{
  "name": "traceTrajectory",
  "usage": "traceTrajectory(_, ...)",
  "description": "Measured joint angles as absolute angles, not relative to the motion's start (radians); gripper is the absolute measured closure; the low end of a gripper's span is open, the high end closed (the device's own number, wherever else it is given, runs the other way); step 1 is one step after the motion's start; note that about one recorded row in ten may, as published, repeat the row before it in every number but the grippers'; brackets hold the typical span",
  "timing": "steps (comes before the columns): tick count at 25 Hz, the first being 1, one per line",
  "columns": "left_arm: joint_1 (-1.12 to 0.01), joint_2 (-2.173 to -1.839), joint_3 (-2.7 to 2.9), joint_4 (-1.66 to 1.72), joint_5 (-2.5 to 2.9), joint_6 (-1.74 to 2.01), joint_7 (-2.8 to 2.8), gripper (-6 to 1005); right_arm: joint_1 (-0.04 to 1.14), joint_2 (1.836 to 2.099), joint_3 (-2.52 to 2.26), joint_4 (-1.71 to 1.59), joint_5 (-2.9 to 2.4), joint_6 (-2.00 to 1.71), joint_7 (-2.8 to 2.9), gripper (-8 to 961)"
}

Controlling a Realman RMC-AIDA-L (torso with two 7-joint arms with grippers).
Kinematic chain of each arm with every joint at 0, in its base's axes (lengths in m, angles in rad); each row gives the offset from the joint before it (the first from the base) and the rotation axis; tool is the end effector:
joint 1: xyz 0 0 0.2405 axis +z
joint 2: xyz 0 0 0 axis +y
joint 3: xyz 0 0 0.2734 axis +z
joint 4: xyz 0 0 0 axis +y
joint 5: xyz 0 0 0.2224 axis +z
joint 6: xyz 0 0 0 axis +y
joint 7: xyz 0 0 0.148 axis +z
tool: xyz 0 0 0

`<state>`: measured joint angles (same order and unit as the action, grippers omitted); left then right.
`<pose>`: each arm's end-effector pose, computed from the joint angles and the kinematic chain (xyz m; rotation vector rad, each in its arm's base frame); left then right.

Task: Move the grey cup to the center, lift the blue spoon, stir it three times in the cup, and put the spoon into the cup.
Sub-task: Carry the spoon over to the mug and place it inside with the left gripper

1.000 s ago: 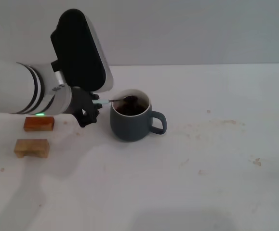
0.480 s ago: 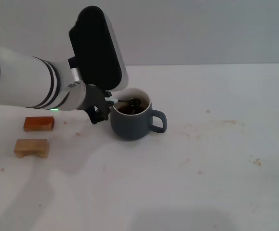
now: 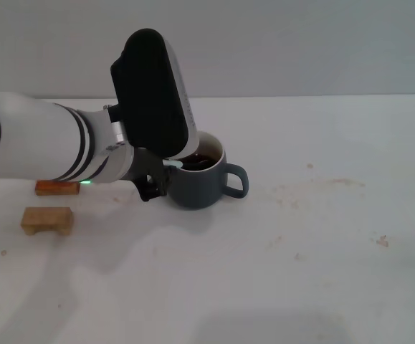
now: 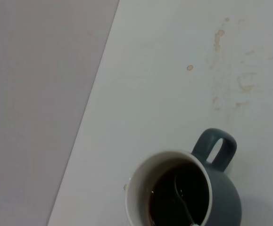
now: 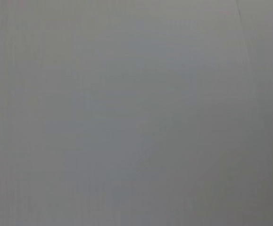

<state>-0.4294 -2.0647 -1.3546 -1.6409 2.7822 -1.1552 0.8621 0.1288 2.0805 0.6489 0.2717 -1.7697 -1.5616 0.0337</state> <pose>-0.1436 0.3664 -0.0355 -2.4900 0.1151 0.4963 0.4032 0.2225 0.0209 -1.0622 0.5163 0.6864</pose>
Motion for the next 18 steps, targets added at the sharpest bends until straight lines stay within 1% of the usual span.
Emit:
traceTrajectory(8, -0.384, -2.063, -1.361, -1.668, 2.788, -1.159, 0.86, 854, 0.134, 2.08, 0.649, 0.27, -1.772, -1.562, 0.034, 955)
traceTrajectory(18, -0.39, -2.06, -1.399, -1.65, 2.789, -1.154, 0.864, 851, 0.133, 2.08, 0.648, 0.272, -1.773, -1.562, 0.034, 955)
